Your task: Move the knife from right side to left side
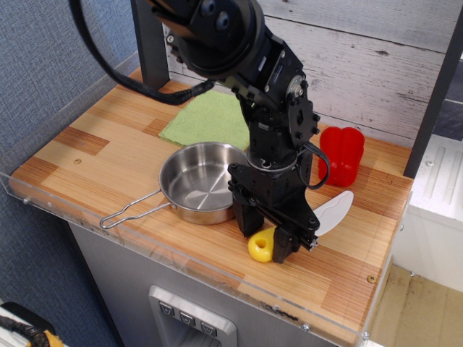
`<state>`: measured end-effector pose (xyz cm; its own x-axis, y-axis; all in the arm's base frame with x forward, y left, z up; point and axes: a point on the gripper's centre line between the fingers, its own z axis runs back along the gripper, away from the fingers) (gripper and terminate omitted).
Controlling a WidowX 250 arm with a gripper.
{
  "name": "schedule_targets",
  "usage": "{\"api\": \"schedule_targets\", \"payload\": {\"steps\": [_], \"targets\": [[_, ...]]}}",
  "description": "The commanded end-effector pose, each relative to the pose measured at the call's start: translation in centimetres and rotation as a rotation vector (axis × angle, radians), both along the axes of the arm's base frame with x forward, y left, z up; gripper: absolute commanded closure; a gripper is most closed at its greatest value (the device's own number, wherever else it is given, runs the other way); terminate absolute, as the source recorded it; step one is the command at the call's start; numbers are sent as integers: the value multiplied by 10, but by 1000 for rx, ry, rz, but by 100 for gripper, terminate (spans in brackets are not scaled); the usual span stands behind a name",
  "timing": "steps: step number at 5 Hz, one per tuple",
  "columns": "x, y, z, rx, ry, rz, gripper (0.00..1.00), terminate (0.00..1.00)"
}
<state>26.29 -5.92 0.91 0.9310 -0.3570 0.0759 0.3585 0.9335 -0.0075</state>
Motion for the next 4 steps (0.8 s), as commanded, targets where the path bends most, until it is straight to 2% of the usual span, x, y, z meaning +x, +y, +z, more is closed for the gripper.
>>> {"api": "schedule_targets", "payload": {"steps": [1, 2, 3, 4], "targets": [[2, 1, 24, -26, -60, 7, 100, 0], [6, 6, 60, -65, -108, 41, 100, 0], [13, 31, 108, -65, -98, 161, 100, 0], [22, 84, 132, -78, -89, 335, 100, 0]]}}
